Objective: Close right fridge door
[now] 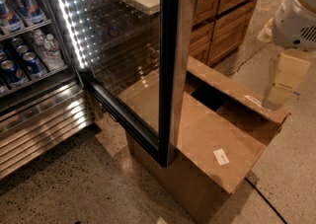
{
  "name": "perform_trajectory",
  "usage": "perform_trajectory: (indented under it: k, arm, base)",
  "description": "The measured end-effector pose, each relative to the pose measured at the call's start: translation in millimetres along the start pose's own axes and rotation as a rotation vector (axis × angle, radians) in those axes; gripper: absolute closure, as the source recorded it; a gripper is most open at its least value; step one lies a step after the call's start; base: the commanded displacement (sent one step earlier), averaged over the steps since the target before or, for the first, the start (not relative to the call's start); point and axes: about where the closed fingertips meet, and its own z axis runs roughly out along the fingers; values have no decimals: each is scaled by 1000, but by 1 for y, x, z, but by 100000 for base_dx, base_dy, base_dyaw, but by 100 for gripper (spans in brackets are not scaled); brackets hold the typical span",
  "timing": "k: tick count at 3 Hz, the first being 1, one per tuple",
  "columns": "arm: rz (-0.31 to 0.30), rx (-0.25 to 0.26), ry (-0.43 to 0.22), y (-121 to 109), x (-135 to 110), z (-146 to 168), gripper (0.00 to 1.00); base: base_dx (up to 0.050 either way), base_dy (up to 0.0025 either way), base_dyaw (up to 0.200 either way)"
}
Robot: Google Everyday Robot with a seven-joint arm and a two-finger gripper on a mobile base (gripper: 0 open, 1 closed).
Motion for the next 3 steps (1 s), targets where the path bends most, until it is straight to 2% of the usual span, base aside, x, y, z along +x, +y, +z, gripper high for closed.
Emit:
perform_trajectory:
  k: [1,3]
  arm:
    - [14,-20,37,-42,-7,8,0]
    - [15,35,1,-59,-18,4,0]
  base:
    - [0,0,0]
    - [0,0,0]
